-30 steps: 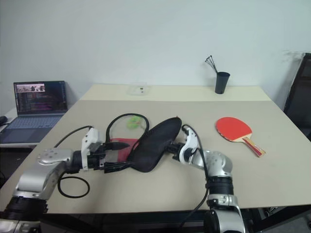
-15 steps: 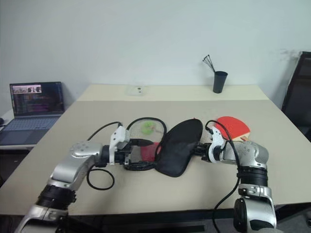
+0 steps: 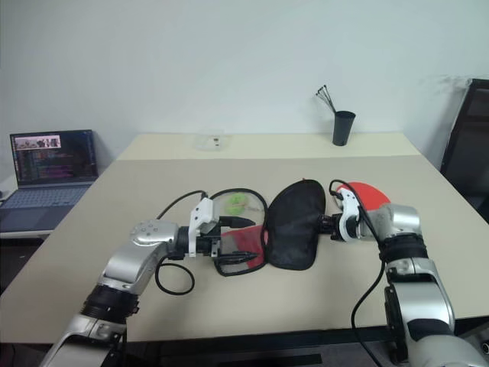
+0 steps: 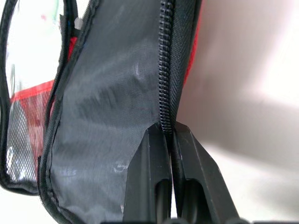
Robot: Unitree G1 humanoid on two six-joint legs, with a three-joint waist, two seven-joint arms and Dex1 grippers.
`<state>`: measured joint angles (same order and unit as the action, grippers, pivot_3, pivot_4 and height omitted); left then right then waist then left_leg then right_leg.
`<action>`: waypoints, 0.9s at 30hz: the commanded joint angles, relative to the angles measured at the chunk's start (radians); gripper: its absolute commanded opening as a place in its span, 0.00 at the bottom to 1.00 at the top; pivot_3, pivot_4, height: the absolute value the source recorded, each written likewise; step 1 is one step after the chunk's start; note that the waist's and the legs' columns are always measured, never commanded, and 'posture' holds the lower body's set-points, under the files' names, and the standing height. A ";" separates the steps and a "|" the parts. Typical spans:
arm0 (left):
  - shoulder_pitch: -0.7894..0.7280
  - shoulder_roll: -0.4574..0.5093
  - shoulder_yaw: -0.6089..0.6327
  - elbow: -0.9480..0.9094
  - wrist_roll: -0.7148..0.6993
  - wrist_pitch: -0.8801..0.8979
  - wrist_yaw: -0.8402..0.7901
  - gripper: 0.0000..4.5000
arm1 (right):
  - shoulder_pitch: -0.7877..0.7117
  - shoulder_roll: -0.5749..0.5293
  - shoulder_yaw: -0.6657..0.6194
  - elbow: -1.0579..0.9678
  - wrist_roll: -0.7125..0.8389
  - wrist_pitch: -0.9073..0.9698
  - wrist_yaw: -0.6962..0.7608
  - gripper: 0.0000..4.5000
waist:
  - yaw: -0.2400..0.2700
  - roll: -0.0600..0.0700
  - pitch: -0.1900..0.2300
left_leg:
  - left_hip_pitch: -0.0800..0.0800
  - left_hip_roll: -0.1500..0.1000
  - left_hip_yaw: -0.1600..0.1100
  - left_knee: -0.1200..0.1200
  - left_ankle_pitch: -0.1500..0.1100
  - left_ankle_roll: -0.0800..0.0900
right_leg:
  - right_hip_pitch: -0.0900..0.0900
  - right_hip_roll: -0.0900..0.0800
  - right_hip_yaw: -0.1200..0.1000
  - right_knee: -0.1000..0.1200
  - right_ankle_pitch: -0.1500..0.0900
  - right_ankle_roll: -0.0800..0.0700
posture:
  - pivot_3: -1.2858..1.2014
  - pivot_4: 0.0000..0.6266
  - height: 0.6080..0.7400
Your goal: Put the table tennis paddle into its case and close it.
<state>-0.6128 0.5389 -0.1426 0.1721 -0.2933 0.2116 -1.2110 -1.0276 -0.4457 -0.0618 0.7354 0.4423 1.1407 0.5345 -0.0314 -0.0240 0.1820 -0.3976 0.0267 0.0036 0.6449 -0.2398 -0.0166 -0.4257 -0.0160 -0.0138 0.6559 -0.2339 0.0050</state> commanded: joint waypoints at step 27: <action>-0.010 -0.052 0.005 -0.032 -0.003 -0.005 0.036 1.00 | -0.059 -0.146 0.008 -0.055 -0.159 -0.322 0.244 1.00 | 0.002 0.001 0.000 | 0.000 0.000 0.001 0.000 0.000 0.000 | -0.001 -0.002 0.001 0.000 0.000 0.000 | 0.52 0.24 1.00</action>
<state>-0.6031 0.4884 -0.1447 0.1692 -0.2884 0.2123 -1.1843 -1.1036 -0.5557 -0.0340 0.7999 0.2672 0.8634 0.7343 -0.0292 -0.0232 0.1825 -0.3981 0.0271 0.0042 0.6449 -0.2399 -0.0165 -0.4263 -0.0177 -0.0131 0.6560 -0.2339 0.0050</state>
